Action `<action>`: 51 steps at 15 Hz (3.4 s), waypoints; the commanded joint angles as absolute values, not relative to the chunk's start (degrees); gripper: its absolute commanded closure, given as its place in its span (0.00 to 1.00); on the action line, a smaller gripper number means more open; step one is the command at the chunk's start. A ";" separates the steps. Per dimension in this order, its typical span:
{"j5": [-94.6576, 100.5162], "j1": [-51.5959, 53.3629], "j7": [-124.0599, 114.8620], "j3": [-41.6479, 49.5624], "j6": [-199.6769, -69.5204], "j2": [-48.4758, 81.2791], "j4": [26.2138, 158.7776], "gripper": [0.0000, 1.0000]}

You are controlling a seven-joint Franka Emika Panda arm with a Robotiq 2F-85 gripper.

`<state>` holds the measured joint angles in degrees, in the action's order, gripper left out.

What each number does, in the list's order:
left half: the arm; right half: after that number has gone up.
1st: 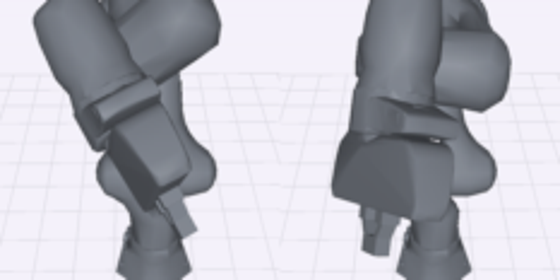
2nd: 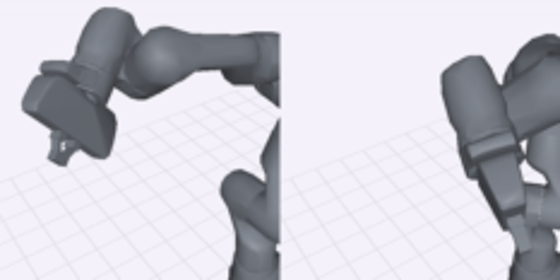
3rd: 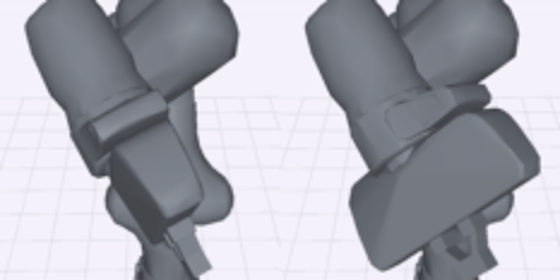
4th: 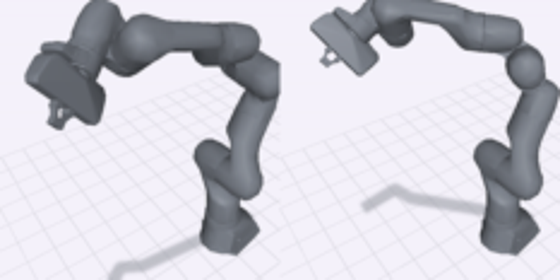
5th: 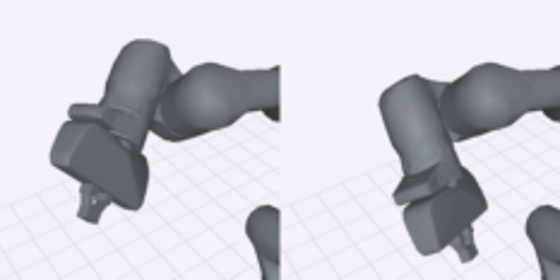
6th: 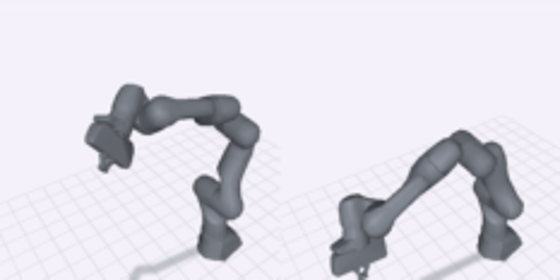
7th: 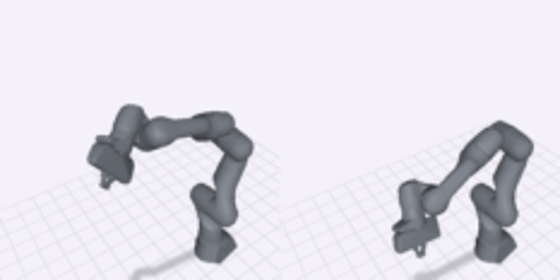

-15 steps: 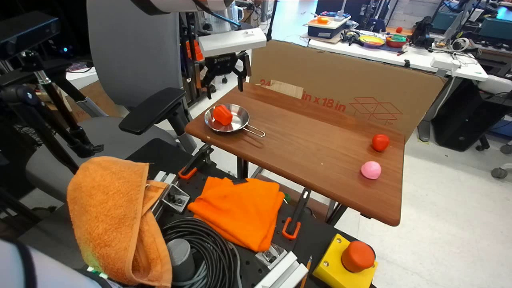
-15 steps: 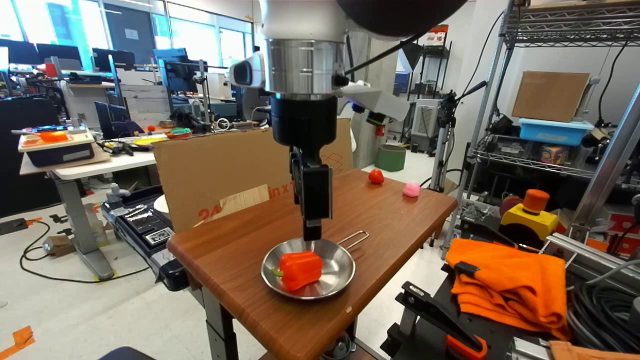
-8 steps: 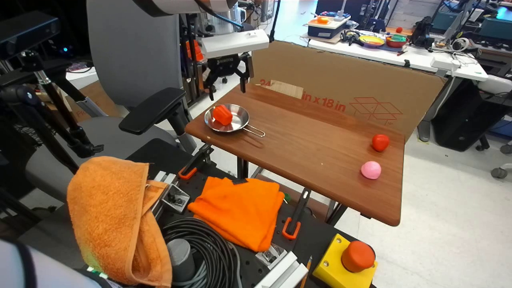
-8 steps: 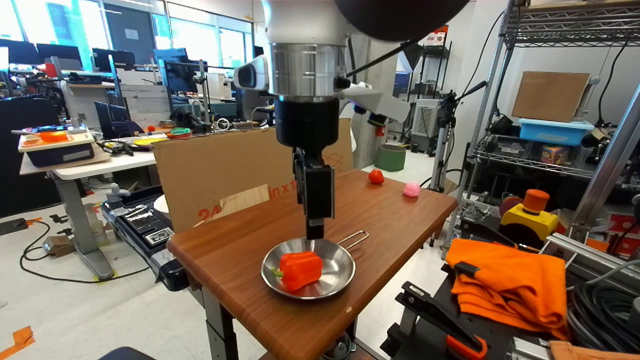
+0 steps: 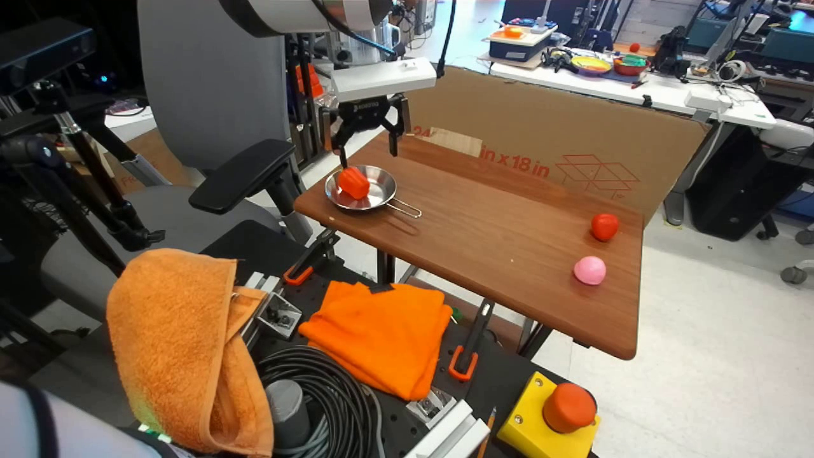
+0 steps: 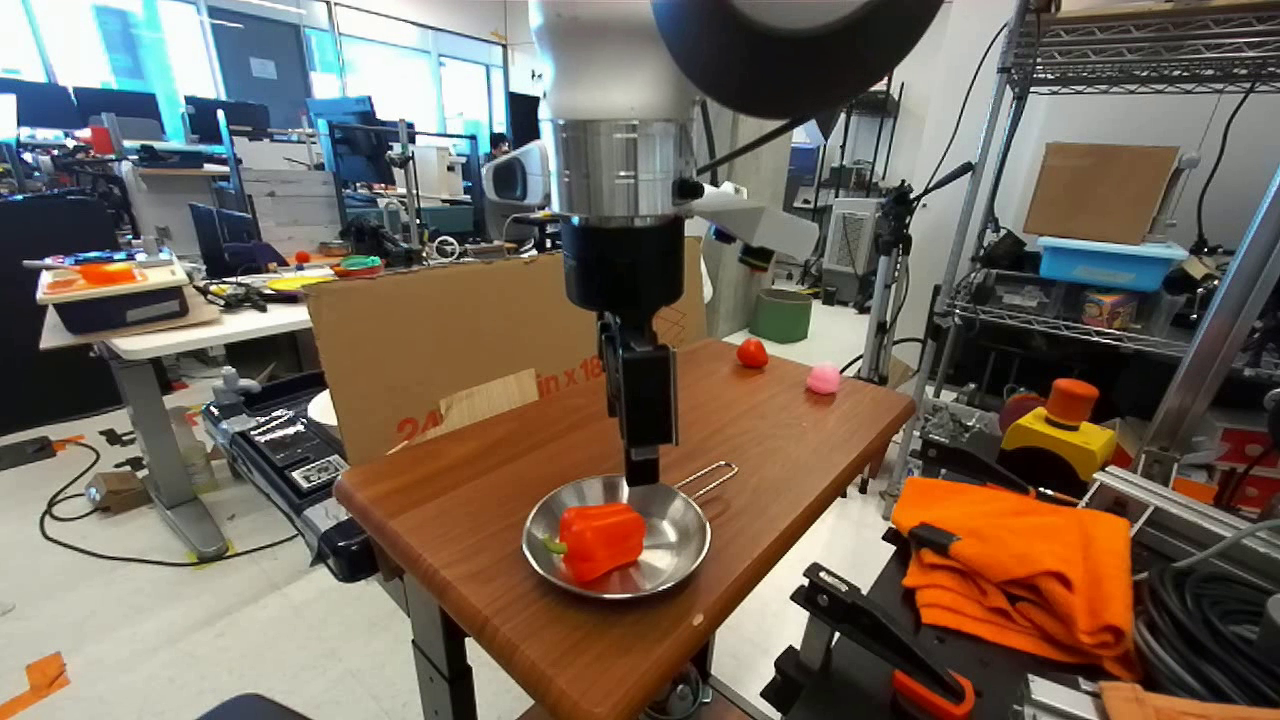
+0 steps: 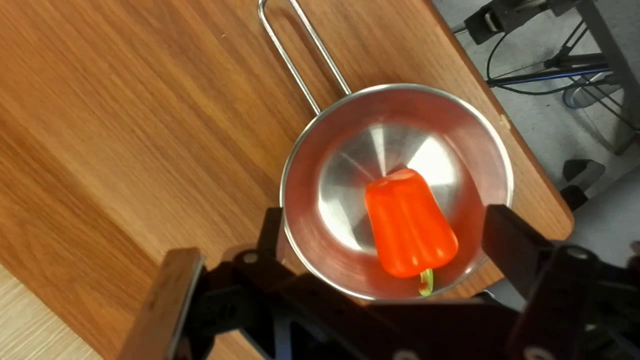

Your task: Remove the pepper from the pan and put it on the table

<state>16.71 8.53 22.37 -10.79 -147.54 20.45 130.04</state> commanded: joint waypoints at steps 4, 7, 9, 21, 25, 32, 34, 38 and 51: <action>16.21 8.25 25.95 -11.96 -146.08 22.91 127.09 0.00; 16.14 8.25 27.23 -12.49 -145.69 23.67 126.52 0.00; 16.19 8.28 27.68 -12.73 -145.53 23.99 126.34 0.00; 16.57 8.49 28.53 -12.96 -144.96 24.49 126.21 0.00; 17.96 8.98 28.03 -12.29 -145.04 24.87 126.03 0.00; 17.36 7.69 31.21 -13.10 -144.93 26.53 125.07 0.00; 16.93 7.27 32.83 -13.51 -144.67 27.40 124.53 0.00; 16.99 7.08 34.64 -13.93 -144.32 28.33 123.65 0.00; 17.24 7.93 37.47 -14.94 -143.39 28.97 122.63 0.00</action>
<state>17.75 8.14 35.17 -14.44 -144.78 27.83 124.17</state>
